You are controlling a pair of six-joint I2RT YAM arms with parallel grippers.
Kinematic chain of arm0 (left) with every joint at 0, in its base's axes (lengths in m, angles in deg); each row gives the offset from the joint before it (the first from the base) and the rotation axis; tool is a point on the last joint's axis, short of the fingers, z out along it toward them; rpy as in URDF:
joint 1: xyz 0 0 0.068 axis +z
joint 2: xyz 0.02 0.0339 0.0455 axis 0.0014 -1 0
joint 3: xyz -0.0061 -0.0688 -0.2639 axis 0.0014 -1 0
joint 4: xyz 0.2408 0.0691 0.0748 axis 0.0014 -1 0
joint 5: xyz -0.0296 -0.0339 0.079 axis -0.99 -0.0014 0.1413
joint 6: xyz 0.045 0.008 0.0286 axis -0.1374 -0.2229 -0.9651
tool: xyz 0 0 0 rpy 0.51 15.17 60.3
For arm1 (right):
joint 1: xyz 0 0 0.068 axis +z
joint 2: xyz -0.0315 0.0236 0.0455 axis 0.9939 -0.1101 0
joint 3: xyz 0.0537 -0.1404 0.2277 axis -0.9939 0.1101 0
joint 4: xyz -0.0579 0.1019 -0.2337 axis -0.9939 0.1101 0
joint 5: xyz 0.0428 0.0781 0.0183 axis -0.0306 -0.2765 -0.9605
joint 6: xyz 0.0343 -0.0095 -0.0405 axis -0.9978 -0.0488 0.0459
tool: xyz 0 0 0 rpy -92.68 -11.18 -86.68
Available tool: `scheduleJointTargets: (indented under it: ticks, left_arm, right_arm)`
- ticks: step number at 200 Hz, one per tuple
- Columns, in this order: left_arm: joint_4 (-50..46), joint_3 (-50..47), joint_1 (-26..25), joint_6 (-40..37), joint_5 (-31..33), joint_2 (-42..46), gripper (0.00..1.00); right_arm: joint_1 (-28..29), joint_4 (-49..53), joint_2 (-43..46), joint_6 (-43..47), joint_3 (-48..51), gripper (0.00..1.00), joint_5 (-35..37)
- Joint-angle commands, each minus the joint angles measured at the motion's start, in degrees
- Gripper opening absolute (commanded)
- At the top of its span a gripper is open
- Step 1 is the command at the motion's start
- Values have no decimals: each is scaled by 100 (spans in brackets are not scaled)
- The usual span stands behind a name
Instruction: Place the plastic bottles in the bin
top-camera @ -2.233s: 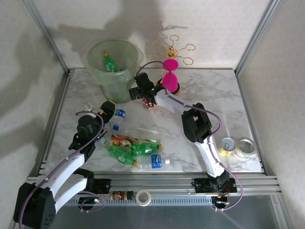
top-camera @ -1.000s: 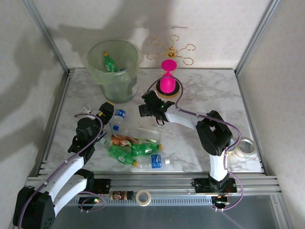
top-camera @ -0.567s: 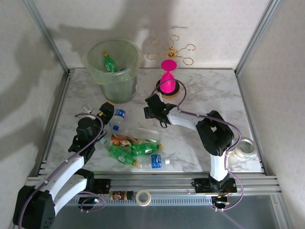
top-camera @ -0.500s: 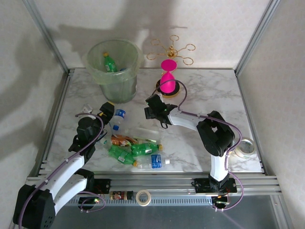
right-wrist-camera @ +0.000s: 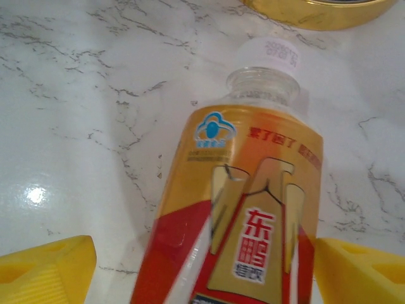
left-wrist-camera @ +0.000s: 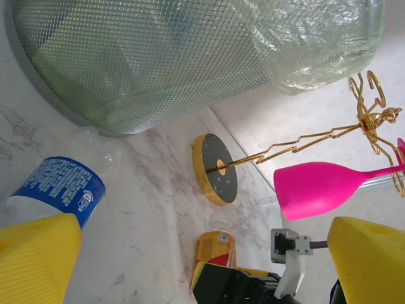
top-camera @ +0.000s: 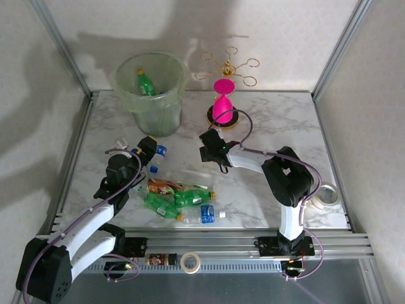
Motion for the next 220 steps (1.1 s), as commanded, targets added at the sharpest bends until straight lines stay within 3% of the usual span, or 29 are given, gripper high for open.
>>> scheduleJointTargets:
  ticks: [1,56,103,145,220]
  left_arm:
    - [116,223,-75,-52,-11,-13,100]
    - [65,344,-171,-92,-6,-43,100]
    - [249,422,-366,-36,-99,-255,100]
    - [346,558,-734,-32,-105,-380,100]
    - [777,997,-1592,10,-180,-1015,100]
  right_arm:
    - [-19,-12,-102,-60,120,87,-51]
    - [-26,12,27,-382,467,84,-219]
    - [-22,-224,277,-276,623,52,-225]
    - [-28,-780,836,-6,1063,46,-420]
    - [61,-2794,2554,1050,2407,46,-2568]
